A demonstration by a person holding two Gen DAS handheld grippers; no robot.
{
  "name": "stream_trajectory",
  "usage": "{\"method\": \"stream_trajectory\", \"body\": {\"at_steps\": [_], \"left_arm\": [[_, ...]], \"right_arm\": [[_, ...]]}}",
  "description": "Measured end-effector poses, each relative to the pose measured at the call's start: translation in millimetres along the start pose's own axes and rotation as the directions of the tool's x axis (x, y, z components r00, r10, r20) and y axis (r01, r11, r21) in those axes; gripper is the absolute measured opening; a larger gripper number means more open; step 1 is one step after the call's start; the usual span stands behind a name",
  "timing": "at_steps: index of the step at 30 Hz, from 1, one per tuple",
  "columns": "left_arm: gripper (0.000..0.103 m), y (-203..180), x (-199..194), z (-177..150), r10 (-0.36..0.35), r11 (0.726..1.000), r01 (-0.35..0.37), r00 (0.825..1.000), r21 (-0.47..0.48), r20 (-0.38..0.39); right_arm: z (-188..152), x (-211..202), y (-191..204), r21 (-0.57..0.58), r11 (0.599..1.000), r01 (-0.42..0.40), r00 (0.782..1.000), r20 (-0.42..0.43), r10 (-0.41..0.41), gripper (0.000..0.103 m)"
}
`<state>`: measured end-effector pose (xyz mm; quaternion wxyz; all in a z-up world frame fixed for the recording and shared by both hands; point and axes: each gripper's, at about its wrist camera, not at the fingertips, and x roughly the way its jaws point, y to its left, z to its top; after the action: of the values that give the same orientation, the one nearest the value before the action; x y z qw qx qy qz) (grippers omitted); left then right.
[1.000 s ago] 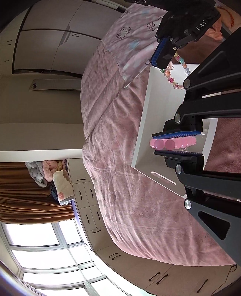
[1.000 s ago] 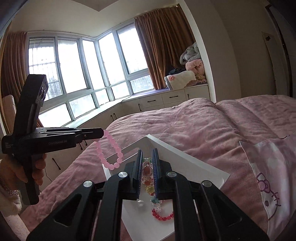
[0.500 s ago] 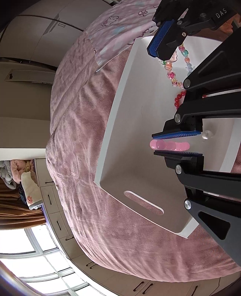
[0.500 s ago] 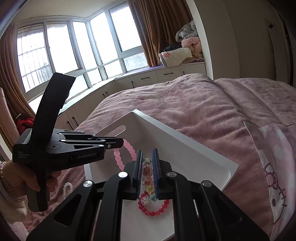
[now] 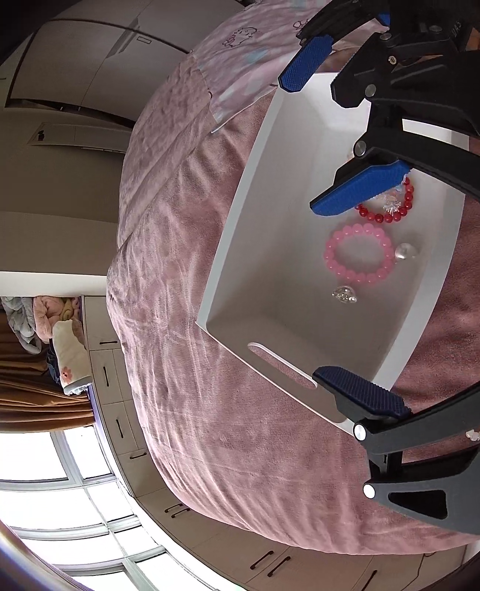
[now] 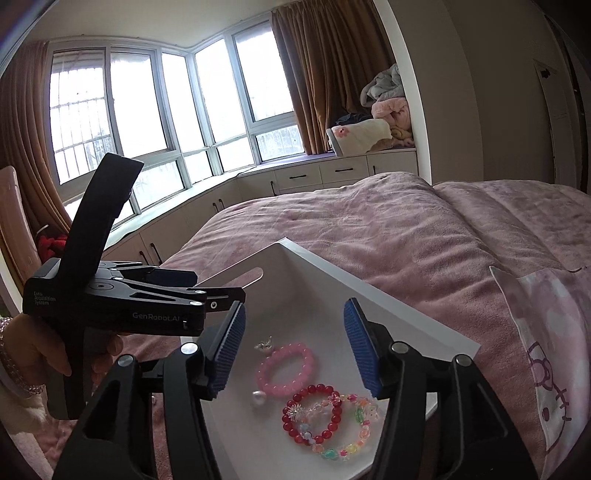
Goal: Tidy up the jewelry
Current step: 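Open both grippers over the white box to drop the bracelets, then lower the right gripper to the white bead bracelet and close on it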
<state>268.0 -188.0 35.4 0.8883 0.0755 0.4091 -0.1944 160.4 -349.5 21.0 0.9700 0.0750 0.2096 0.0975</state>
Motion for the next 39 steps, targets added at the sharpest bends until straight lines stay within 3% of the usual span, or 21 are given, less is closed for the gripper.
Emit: {"method": "stream_trajectory", "body": {"at_steps": [3, 6, 12, 14, 16, 22, 26, 34, 39], "left_arm": [[0.093, 15, -27, -6, 0.008, 1.000, -0.007, 0.999, -0.022, 0.048], [0.094, 32, -58, -13, 0.021, 0.999, -0.017, 0.994, -0.033, 0.109], [0.100, 72, -121, -40, 0.084, 0.995, -0.072, 0.972, -0.066, 0.218], [0.099, 85, -136, -51, 0.122, 0.991, -0.107, 0.969, -0.079, 0.215], [0.099, 98, -142, -62, 0.167, 0.983, -0.154, 0.974, -0.096, 0.150], [0.099, 135, -155, -111, 0.189, 0.972, -0.176, 0.979, -0.155, 0.073], [0.099, 159, -151, -147, 0.223, 0.953, -0.213, 0.974, -0.213, 0.023], [0.099, 180, -119, -206, 0.257, 0.926, -0.267, 0.964, -0.267, -0.074], [0.099, 192, -101, -221, 0.167, 0.915, -0.174, 0.985, -0.365, -0.049]], "right_arm": [[3, -15, 12, -0.036, 0.999, -0.018, 0.996, 0.083, 0.021, 0.077], [3, -30, 30, -0.086, 0.996, -0.038, 0.987, 0.152, 0.050, 0.087], [-3, -45, 69, -0.176, 0.980, -0.093, 0.971, 0.204, 0.129, 0.095], [-6, -44, 80, -0.186, 0.974, -0.129, 0.967, 0.195, 0.165, 0.096], [-9, -42, 92, -0.199, 0.967, -0.163, 0.963, 0.183, 0.199, 0.098], [-30, -28, 138, -0.303, 0.925, -0.230, 0.961, 0.078, 0.265, 0.098], [-50, -9, 166, -0.383, 0.890, -0.249, 0.965, -0.015, 0.263, 0.098], [-86, 39, 186, -0.432, 0.874, -0.223, 0.970, -0.188, 0.154, 0.094], [-106, 68, 184, -0.424, 0.881, -0.211, 0.953, -0.291, 0.087, 0.092]]}}
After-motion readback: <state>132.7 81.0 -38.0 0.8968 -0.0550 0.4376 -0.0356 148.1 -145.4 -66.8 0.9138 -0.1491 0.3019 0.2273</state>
